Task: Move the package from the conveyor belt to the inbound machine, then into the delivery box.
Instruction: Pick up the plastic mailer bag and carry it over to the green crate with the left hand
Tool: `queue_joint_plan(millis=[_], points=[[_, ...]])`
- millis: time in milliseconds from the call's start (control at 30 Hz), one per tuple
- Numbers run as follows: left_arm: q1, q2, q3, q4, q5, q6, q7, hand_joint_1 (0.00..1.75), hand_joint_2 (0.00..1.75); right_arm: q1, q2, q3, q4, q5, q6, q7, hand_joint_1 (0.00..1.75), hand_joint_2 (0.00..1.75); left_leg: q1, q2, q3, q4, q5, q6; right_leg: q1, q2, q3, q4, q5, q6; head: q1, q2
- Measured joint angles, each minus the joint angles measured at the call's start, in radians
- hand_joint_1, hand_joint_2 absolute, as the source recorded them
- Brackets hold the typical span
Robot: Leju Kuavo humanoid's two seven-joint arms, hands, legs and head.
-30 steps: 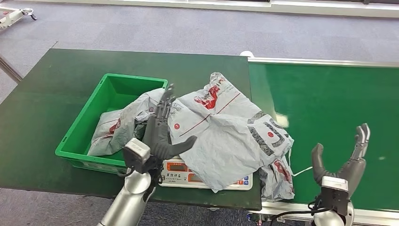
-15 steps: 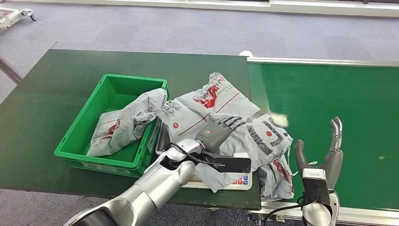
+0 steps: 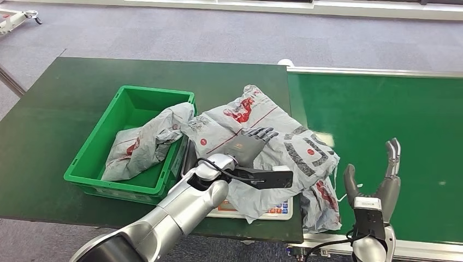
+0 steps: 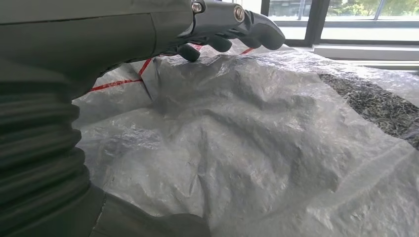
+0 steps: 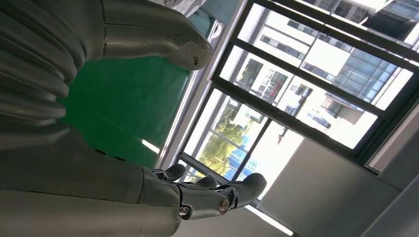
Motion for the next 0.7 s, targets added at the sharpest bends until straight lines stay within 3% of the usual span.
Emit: queue_joint_plan(millis=[233, 267, 367, 400, 700], points=[[-0.003, -0.002, 0.000, 0.011, 0.000, 0.000, 0.001, 0.00, 1.75, 0.001, 0.000, 0.000, 0.000, 0.000, 0.000, 0.000, 0.00, 1.75, 0.000, 0.000, 0.000, 0.000, 0.000, 0.000, 0.000, 0.000, 0.000, 0.000, 0.000, 0.000, 0.000, 0.000], [-0.004, -0.002, 0.000, 0.012, 0.000, 0.000, 0.001, 0.09, 1.75, 0.001, 0.000, 0.000, 0.000, 0.000, -0.001, 0.000, 0.00, 1.75, 0.000, 0.000, 0.000, 0.000, 0.000, 0.000, 0.000, 0.000, 0.000, 0.000, 0.000, 0.000, 0.000, 0.000], [-0.006, -0.002, 0.000, 0.016, 0.000, 0.000, 0.001, 1.37, 1.75, 0.001, 0.000, 0.000, 0.000, 0.000, -0.001, 0.000, 0.00, 1.75, 0.000, 0.000, 0.000, 0.000, 0.000, 0.000, 0.000, 0.000, 0.000, 0.000, 0.000, 0.000, 0.000, 0.000], [-0.006, -0.002, 0.000, 0.017, 0.000, 0.001, 0.000, 1.71, 1.75, 0.001, 0.000, 0.000, 0.000, 0.000, -0.001, 0.000, 0.00, 1.75, 0.000, 0.000, 0.000, 0.000, 0.000, 0.000, 0.000, 0.000, 0.000, 0.000, 0.000, 0.000, 0.000, 0.000], [0.023, 0.002, 0.000, -0.043, -0.045, 0.060, -0.011, 1.75, 1.75, 0.010, 0.000, 0.000, 0.000, -0.006, -0.007, 0.000, 0.00, 1.75, 0.000, 0.000, 0.000, 0.000, 0.000, 0.000, 0.000, 0.000, 0.000, 0.000, 0.000, 0.000, 0.000, 0.000]])
